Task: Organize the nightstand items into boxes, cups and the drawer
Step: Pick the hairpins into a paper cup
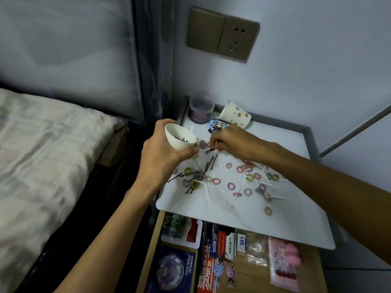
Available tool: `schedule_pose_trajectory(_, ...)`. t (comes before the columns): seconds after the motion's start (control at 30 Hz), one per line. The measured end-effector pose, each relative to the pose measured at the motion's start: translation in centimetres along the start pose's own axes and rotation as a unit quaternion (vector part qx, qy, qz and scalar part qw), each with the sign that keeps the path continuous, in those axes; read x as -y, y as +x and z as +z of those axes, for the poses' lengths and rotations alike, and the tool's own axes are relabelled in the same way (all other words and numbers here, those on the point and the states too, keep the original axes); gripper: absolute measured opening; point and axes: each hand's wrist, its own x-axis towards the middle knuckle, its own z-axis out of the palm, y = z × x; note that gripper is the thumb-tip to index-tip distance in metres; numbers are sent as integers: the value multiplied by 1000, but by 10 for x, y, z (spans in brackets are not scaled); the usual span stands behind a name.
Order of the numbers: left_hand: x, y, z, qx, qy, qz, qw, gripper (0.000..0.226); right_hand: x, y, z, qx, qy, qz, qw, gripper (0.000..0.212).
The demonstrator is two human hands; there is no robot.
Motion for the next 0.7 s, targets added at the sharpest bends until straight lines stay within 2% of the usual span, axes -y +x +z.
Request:
schedule_pose_trajectory(0.17,0,-1,-1,5,-9,4,1000,72,0,-2,8,25,-5,24,999,16)
schedule_pose_trajectory(0.4,2,0,0,14,-2,0,1000,71,-4,-3,-2,-37,137,49,989,8)
schedule_pose_trajectory(0.53,4,-2,4,32,13,-4,999,71,17,-8,-33,-91,223,13,970,8)
schedule_pose_trajectory(0.7,1,-5,7,52,26,4,998,72,61,-13,-49,-31,180,-84,980,11)
